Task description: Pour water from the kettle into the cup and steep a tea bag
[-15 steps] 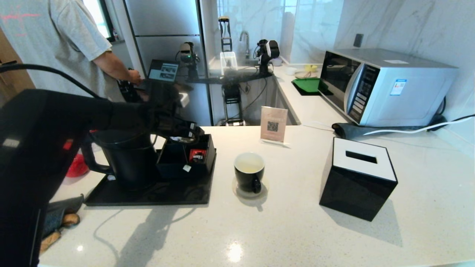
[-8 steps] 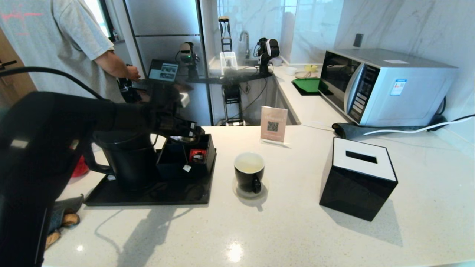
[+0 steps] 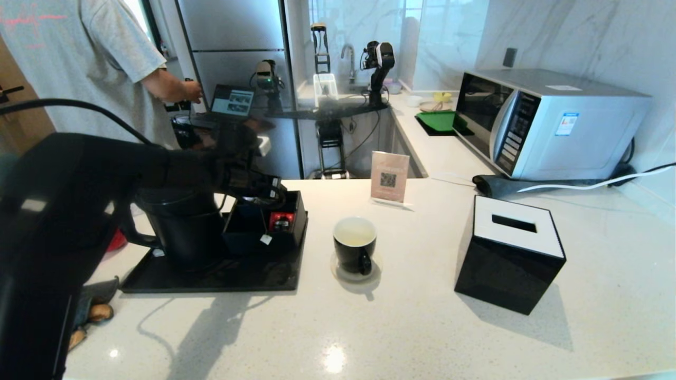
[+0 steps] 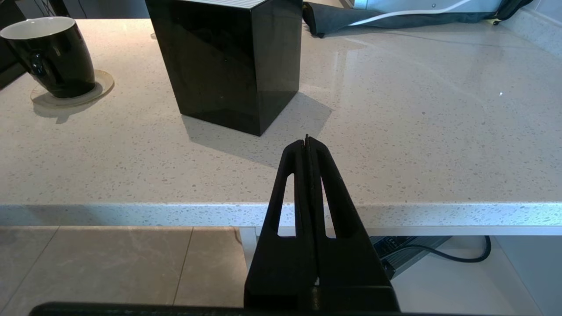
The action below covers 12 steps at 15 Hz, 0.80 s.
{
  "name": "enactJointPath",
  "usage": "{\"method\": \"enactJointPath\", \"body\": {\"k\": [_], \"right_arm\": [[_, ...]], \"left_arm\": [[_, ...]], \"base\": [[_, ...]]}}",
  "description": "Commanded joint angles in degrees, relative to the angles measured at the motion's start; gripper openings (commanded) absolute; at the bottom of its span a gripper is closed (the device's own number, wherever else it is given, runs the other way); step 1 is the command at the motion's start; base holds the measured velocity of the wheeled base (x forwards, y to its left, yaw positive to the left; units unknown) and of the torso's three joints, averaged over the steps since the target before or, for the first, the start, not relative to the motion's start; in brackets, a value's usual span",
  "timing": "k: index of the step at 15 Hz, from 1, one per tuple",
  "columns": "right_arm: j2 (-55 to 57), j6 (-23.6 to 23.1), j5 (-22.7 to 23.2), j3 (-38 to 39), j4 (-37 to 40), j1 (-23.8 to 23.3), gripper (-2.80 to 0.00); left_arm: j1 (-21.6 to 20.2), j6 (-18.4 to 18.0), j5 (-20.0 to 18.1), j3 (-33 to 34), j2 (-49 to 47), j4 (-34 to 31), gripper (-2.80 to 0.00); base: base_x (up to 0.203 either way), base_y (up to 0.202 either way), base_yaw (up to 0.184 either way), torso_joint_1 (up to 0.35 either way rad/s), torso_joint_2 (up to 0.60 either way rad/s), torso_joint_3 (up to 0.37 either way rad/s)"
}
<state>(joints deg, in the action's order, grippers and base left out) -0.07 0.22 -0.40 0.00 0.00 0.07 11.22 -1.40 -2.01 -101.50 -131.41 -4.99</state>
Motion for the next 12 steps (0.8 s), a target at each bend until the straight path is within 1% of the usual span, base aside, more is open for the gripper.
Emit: {"method": "enactJointPath", "body": {"k": [1, 6, 12], "right_arm": [[0.07, 0.04, 0.02, 0.00, 0.00, 0.01, -2.80], [0.07, 0.04, -0.04, 0.00, 0.00, 0.01, -2.80], [0.07, 0.04, -0.04, 0.00, 0.00, 0.01, -2.80]], "left_arm": [[-0.14, 0.17, -0.01, -0.37, -0.16, -0.02, -2.80], [-0.50, 0.17, -0.01, -0.45, 0.09, -0.02, -2.80], [-0.76, 0.17, -0.06, -0.37, 2.64, -0.11, -2.80]], "base": [[0.000, 0.000, 0.000, 0.000, 0.00, 0.000], [0.000, 0.000, 0.000, 0.000, 0.00, 0.000], [0.000, 0.000, 0.000, 0.000, 0.00, 0.000]]}}
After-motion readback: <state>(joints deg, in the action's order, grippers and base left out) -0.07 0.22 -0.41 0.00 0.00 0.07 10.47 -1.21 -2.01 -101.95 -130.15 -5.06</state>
